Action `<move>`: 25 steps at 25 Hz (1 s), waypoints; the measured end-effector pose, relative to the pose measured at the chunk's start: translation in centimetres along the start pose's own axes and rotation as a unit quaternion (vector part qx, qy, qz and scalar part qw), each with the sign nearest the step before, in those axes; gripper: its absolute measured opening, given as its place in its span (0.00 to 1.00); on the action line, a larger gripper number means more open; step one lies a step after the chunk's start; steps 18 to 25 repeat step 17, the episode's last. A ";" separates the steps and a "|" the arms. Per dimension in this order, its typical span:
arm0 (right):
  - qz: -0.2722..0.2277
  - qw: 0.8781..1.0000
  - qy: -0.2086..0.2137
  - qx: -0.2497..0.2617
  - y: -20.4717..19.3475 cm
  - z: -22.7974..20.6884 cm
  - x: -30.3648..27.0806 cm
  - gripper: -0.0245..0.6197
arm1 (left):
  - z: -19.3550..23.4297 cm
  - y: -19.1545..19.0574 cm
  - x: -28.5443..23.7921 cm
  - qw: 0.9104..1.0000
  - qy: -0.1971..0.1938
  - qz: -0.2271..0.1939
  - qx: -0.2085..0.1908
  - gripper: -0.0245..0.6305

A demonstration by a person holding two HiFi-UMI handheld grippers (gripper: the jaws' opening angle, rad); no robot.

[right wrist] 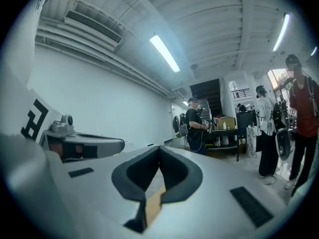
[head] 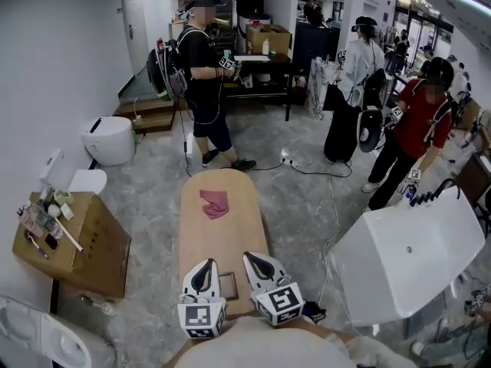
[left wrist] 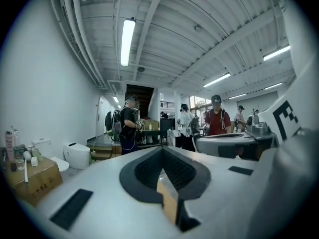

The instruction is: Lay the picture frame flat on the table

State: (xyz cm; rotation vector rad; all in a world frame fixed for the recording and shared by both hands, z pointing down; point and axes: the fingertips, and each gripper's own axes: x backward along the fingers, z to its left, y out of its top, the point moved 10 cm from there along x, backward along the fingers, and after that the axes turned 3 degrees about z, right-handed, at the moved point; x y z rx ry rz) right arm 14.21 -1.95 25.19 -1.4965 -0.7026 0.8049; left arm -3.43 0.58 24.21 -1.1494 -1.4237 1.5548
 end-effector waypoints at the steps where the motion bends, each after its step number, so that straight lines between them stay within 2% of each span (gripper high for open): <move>1: 0.000 1.000 0.001 -0.001 -0.1 -0.2 -0.1 0.05 | 0.0 -0.4 -0.2 1.000 -0.003 -0.003 0.000 0.05; 25: -0.001 1.000 0.015 0.004 -0.1 -1.4 -1.3 0.05 | -0.2 -0.6 -1.5 1.000 -0.002 -0.004 -0.003 0.05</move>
